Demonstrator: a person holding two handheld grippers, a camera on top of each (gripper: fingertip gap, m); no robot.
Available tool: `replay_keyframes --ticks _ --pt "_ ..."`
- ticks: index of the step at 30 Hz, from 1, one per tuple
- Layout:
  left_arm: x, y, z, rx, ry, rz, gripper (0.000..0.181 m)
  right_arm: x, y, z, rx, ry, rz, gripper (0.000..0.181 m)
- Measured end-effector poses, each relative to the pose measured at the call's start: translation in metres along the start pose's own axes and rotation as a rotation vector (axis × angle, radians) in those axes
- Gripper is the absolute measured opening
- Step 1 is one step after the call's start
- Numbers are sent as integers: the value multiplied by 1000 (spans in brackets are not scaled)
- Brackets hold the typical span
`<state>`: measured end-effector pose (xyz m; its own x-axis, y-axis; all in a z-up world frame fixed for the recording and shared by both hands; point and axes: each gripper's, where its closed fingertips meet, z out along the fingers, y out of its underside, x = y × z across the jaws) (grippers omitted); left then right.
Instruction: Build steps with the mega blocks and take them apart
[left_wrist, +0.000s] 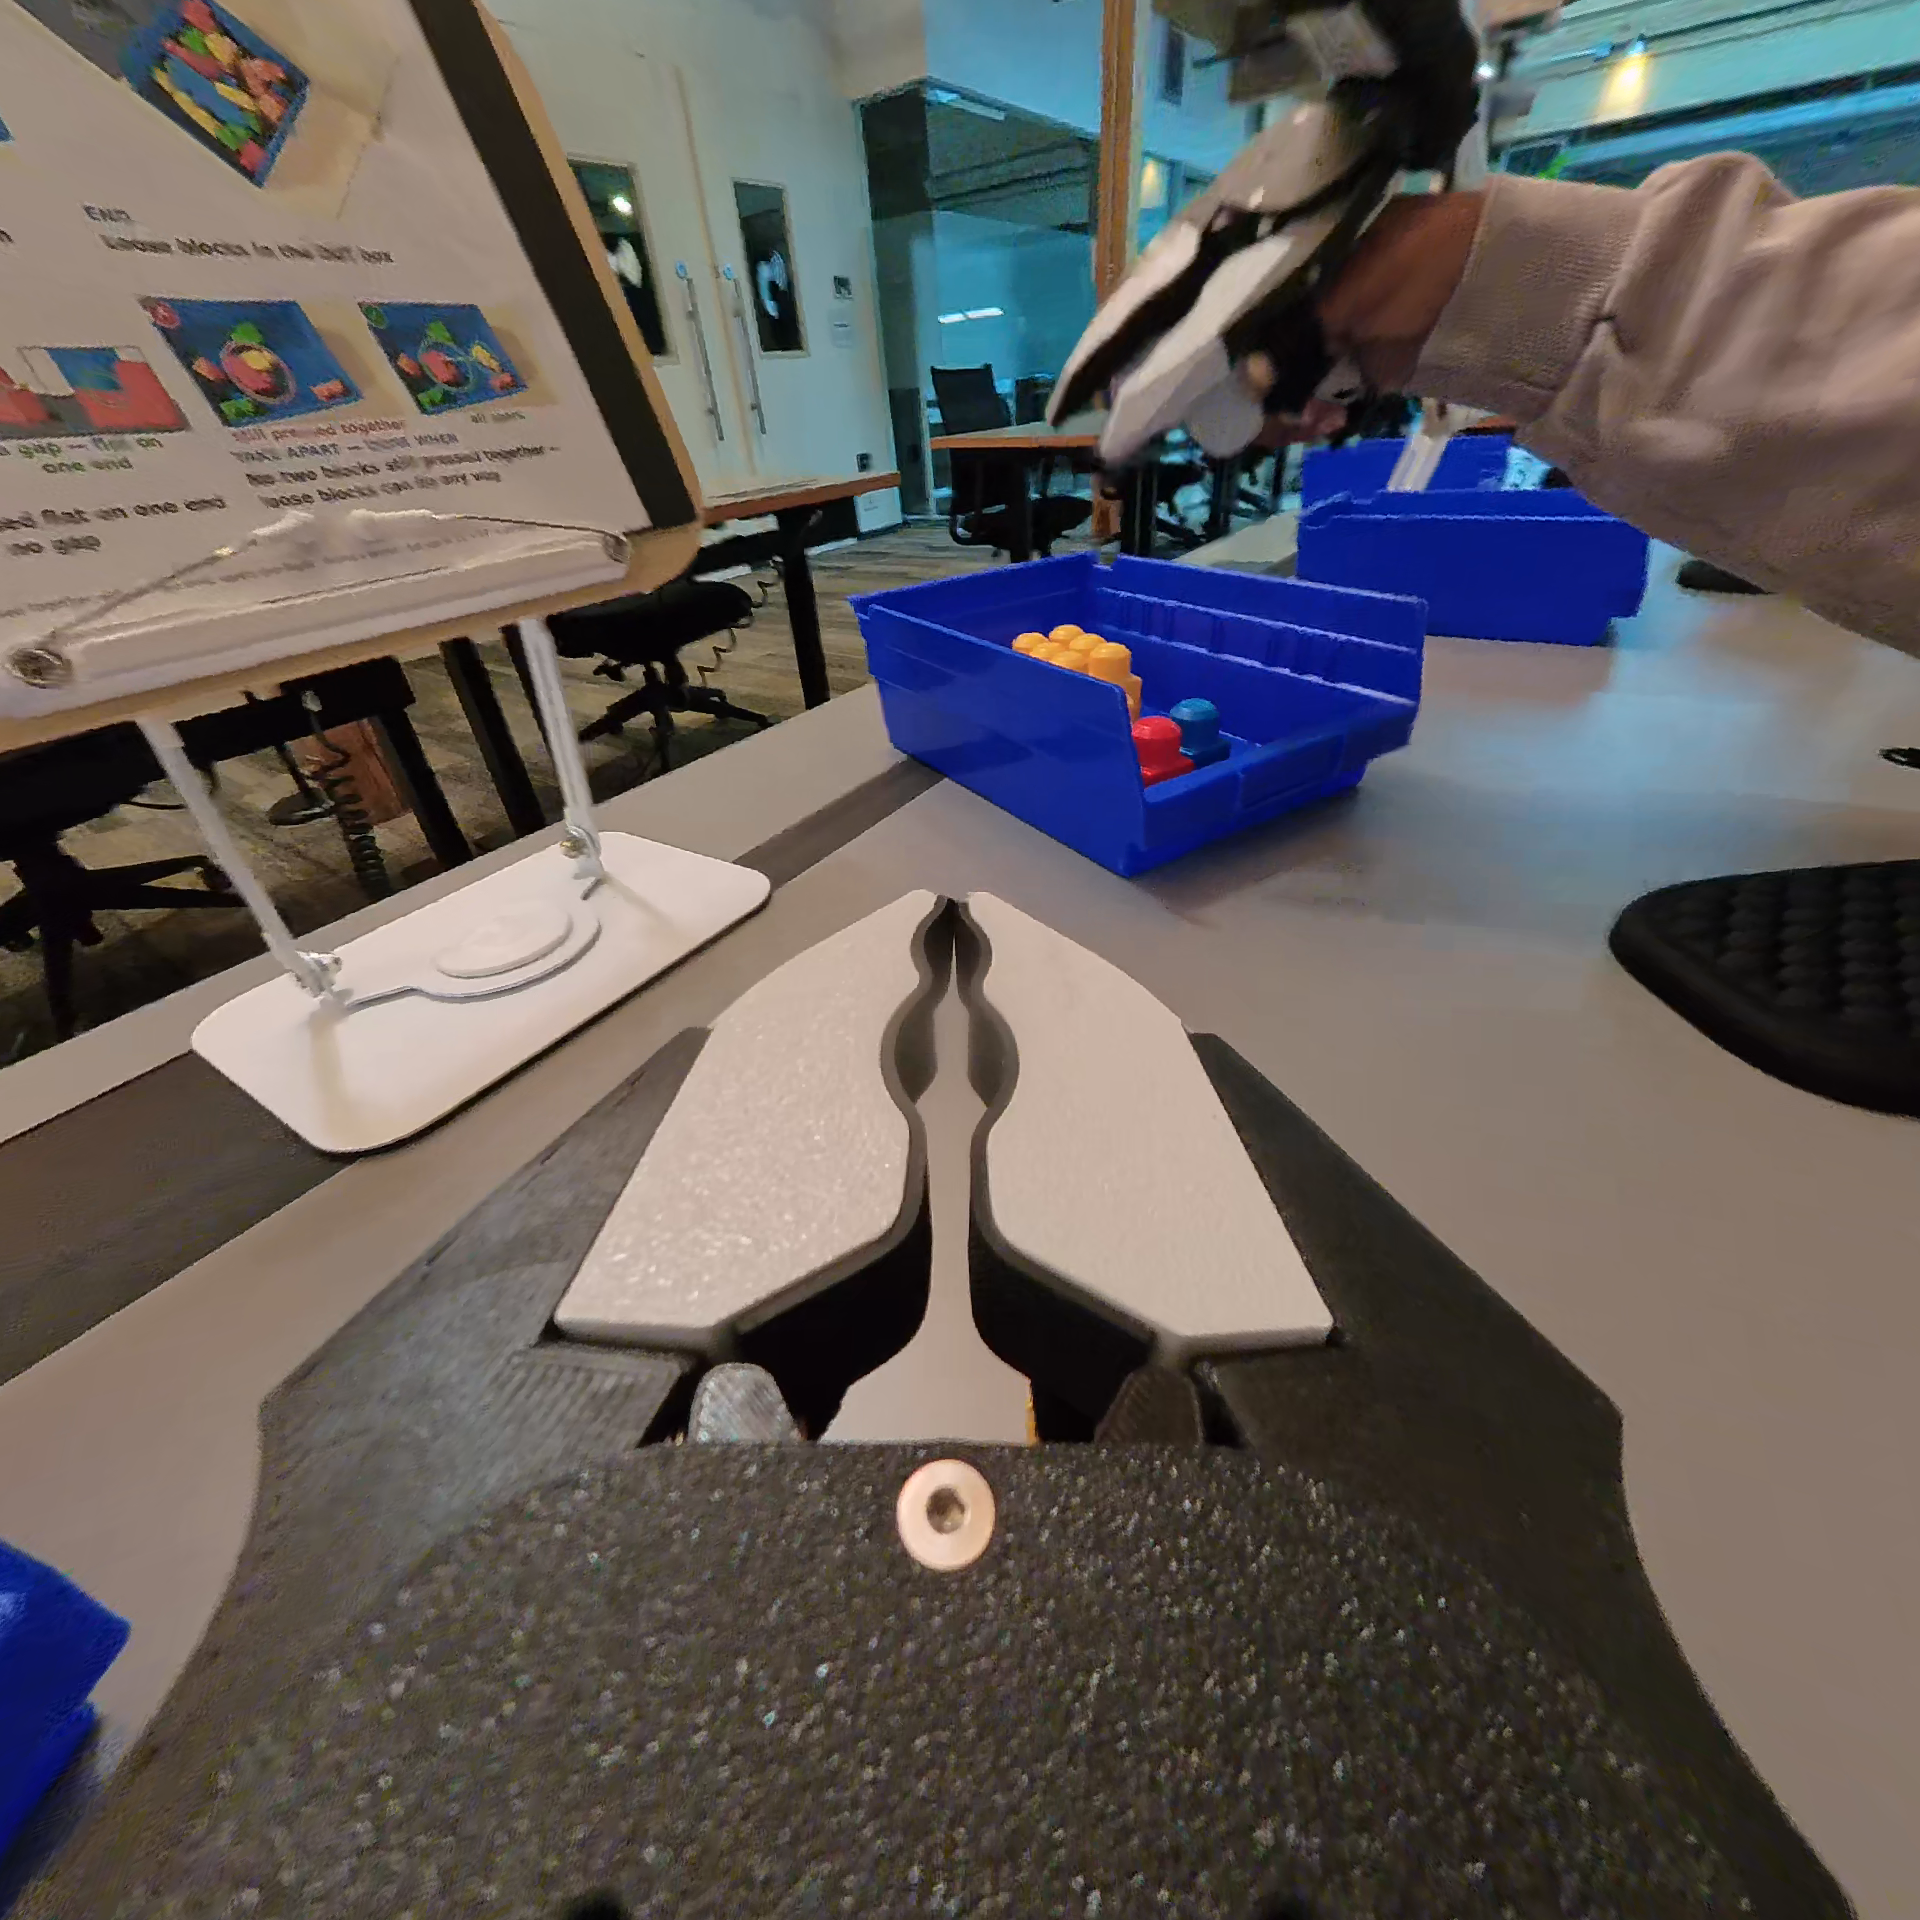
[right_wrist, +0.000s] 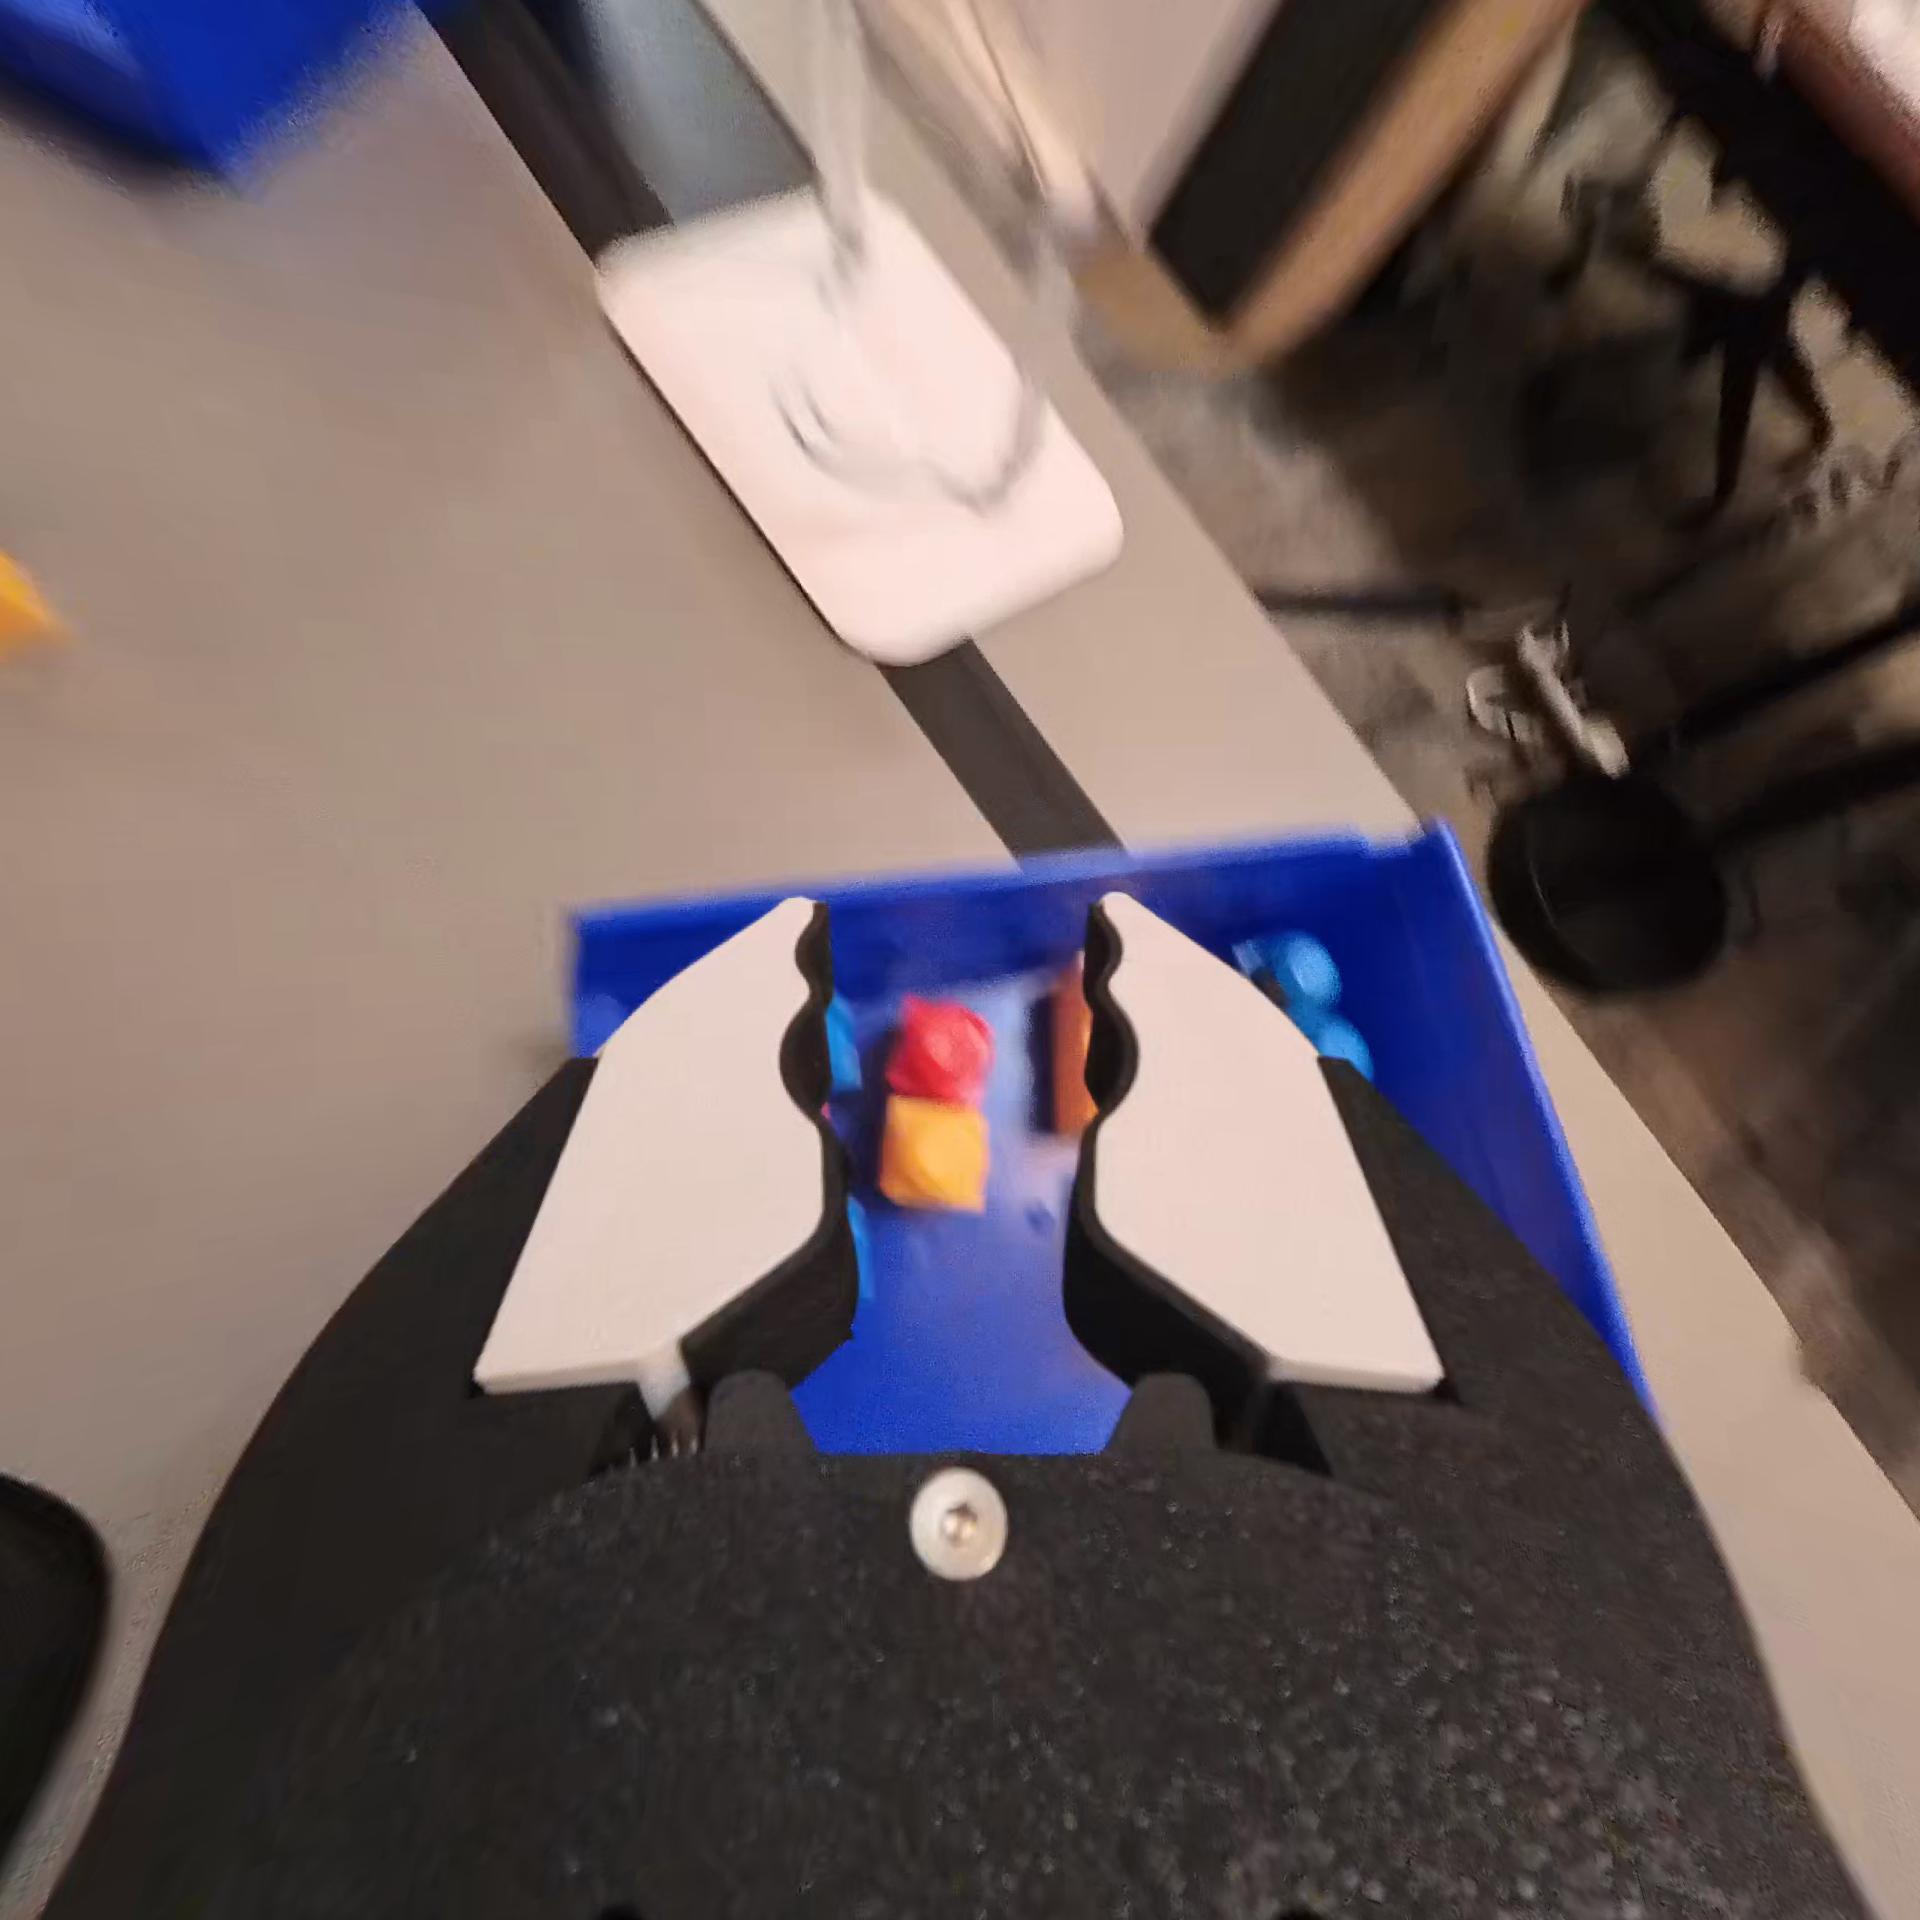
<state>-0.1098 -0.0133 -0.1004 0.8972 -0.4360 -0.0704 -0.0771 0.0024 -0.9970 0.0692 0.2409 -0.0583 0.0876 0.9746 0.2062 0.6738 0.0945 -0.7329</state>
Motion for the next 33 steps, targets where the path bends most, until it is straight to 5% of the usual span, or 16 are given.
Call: replay_keyframes --ticks 5,13,26,33 --pt "5 9 -8 -71 103 -1 0 -83 -54 -18 375 -85 40 24" --pt "3 34 -20 -209 188 12 17 -173 -49 -2 591 -213 181 0" --pt "25 86 -45 -478 399 -60 43 -235 -34 45 514 -316 101 1" --pt "36 113 -44 -617 425 -13 52 -280 -32 83 349 -330 -44 35"
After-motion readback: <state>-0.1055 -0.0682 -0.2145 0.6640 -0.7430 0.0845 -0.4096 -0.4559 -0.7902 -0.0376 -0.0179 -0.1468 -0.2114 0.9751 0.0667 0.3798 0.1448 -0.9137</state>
